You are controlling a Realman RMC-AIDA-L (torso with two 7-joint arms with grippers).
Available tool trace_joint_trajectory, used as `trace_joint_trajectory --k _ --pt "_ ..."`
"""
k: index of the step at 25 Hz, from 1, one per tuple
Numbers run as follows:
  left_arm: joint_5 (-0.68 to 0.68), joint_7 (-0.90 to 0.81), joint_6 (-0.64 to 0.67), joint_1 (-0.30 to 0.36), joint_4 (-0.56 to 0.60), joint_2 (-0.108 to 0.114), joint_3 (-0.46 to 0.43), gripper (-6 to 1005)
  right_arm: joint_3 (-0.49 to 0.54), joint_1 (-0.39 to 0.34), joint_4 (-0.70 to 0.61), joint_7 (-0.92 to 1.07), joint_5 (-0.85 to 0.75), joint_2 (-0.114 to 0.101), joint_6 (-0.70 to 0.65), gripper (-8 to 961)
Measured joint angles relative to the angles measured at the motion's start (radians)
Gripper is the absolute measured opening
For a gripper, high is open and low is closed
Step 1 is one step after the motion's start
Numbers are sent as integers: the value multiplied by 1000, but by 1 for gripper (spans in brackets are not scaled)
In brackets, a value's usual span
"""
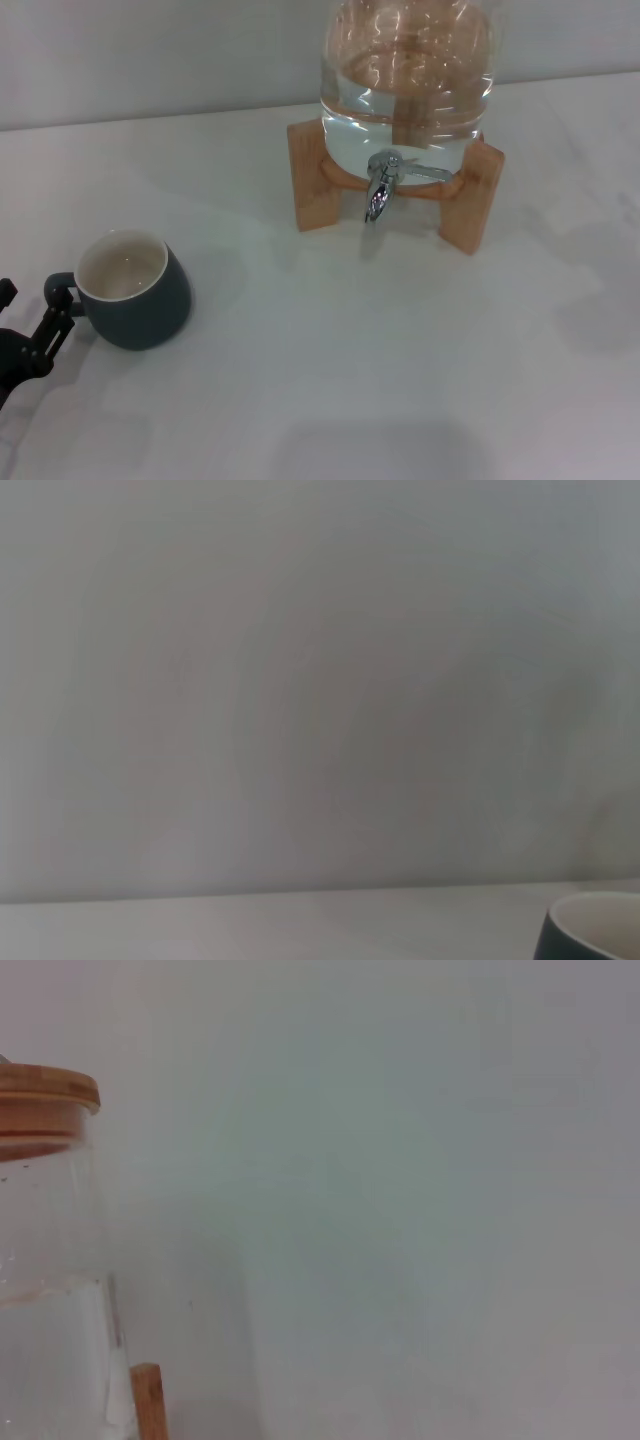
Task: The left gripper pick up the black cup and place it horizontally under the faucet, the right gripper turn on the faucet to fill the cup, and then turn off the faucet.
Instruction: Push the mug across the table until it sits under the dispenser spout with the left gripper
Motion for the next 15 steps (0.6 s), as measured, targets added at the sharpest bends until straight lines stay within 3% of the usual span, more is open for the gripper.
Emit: trace_joint_trajectory --k 15 --pt "0 4 27 4 0 0 0 682 0 2 0 0 0 0 -3 854"
